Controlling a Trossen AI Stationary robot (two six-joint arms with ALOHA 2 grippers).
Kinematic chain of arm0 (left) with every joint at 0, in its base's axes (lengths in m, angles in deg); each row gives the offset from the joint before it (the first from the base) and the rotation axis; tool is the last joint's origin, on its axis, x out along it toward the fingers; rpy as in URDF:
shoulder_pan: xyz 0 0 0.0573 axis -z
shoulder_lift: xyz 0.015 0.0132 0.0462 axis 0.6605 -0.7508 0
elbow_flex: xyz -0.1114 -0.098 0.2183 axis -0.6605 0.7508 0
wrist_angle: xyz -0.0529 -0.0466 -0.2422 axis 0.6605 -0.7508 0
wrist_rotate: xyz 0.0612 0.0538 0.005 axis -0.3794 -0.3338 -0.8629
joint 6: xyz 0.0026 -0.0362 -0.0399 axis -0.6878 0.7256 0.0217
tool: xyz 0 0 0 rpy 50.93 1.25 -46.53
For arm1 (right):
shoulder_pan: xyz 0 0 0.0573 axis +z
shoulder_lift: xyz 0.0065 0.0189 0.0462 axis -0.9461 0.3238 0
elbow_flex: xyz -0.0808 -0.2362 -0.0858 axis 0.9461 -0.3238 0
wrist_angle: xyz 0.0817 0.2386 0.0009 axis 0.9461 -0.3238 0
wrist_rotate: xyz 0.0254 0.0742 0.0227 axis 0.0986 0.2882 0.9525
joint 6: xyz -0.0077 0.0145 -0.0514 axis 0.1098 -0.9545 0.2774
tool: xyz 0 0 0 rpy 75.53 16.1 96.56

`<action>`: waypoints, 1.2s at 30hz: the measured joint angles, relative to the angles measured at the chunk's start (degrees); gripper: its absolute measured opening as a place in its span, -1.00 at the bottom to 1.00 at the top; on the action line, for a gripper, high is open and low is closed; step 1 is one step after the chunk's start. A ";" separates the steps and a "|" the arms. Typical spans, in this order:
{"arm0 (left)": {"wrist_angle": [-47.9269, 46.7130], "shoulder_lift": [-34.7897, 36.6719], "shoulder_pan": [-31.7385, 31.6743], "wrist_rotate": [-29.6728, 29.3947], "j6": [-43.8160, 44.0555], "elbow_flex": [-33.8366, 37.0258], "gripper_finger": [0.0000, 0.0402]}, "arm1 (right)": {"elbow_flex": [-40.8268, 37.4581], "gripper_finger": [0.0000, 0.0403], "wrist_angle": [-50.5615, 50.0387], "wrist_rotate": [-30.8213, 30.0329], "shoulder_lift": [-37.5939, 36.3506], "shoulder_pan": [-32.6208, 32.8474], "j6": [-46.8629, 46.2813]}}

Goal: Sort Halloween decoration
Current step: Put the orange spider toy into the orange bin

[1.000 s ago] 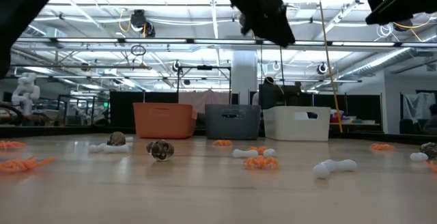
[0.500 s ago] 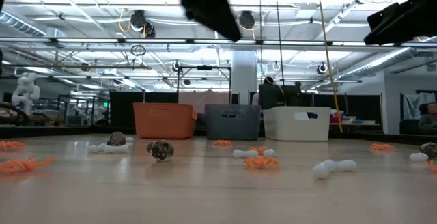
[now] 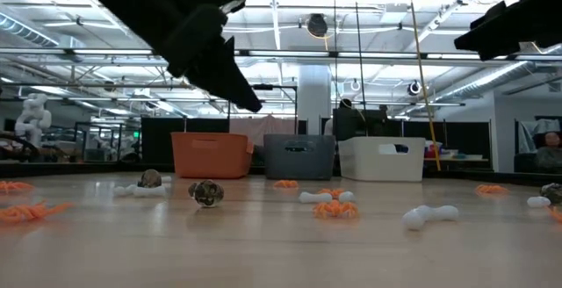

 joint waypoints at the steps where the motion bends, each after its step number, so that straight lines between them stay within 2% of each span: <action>1: 1.22 0.00 -0.06 0.00 -0.41 0.73 -0.29 | -0.35 -0.56 0.94 -1.20 0.39 -0.01 -0.07; 9: 3.15 -3.05 -4.81 2.02 -1.15 3.42 -0.29 | -1.13 -0.56 7.60 -6.60 7.57 -1.91 -2.93; 14: 7.20 -6.42 -6.94 4.98 0.29 3.42 -0.29 | -1.13 -0.56 15.48 -9.23 15.64 -6.45 -10.43; 18: 10.58 -6.91 -6.94 4.91 0.26 3.42 -0.29 | -1.13 -0.56 19.57 -5.68 23.95 -10.12 -11.92; 26: 12.47 -6.91 -4.58 4.44 1.10 3.40 -0.29 | 1.60 -0.43 36.85 4.62 42.30 -18.37 -11.59; 31: 12.49 -6.91 -2.76 2.24 1.71 3.40 -0.29 | 8.72 -0.30 37.03 9.67 51.25 -22.27 -6.94; 36: 12.37 -6.91 -1.21 1.55 2.23 3.40 -0.29 | 15.05 -0.21 36.99 10.07 58.91 -24.84 0.10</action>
